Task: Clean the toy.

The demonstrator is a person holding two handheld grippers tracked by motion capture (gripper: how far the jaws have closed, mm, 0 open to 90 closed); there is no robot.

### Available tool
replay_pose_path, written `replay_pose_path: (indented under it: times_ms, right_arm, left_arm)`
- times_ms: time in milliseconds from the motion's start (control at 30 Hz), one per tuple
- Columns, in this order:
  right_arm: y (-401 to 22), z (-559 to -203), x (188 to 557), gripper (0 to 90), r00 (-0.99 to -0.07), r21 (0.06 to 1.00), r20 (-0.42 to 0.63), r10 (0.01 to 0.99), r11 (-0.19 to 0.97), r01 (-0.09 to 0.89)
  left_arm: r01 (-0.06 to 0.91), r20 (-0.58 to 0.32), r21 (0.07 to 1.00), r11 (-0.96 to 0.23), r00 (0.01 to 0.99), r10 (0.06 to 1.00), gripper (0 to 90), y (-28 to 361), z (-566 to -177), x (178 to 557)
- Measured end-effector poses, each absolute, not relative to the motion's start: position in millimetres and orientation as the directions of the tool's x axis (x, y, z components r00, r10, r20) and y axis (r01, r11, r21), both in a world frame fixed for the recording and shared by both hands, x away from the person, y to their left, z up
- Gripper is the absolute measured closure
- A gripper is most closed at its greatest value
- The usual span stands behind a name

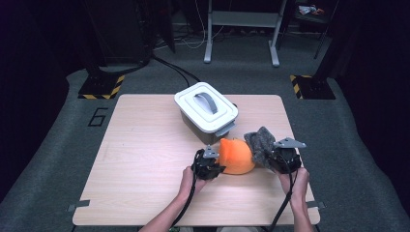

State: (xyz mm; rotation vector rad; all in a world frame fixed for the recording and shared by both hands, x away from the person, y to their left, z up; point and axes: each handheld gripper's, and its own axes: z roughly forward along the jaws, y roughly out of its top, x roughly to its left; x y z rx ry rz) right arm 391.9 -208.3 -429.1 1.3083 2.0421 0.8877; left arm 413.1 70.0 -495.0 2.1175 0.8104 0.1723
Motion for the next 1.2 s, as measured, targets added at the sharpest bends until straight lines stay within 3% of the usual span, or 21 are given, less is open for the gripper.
replay_pose_path:
  times_ms: [200, 400, 733, 933, 1067, 1133, 1200]
  right_arm:
    - [-202.6, -412.7, 384.1, 71.9, -0.420, 0.817, -0.083, 0.904, 0.303, 0.491]
    - [-175.7, -430.5, 396.2, 72.0, -0.472, 0.761, -0.099, 0.876, 0.372, 0.531]
    - [-180.8, -439.0, 403.8, 72.0, -0.453, 0.759, -0.074, 0.889, 0.344, 0.552]
    - [-180.1, -438.6, 405.3, 72.0, -0.455, 0.756, -0.082, 0.887, 0.352, 0.551]
    - [-179.6, -438.7, 404.1, 72.0, -0.449, 0.762, -0.072, 0.891, 0.340, 0.552]
    - [-179.7, -438.2, 403.3, 72.0, -0.449, 0.761, -0.074, 0.891, 0.342, 0.552]
    - [-181.8, -436.7, 401.5, 72.0, -0.452, 0.760, -0.087, 0.888, 0.352, 0.546]
  left_arm:
    - [0.481, -0.151, 0.759, -0.439, 0.786, 0.600, 80.0, 68.9, -494.9, 413.0]
    - [0.474, -0.142, 0.759, -0.446, 0.789, 0.597, 78.1, 69.8, -494.9, 413.5]
    - [0.436, -0.056, 0.768, -0.469, 0.775, 0.629, 51.7, 72.2, -498.0, 405.5]
    - [0.399, 0.026, 0.764, -0.507, 0.766, 0.642, 45.6, 67.4, -500.1, 404.0]
    - [0.380, 0.057, 0.758, -0.530, 0.770, 0.635, 50.5, 58.4, -502.8, 403.1]
    - [0.373, 0.069, 0.759, -0.534, 0.769, 0.635, 57.0, 56.0, -503.0, 402.8]
    - [0.372, 0.069, 0.759, -0.534, 0.770, 0.634, 70.1, 56.1, -501.9, 403.3]
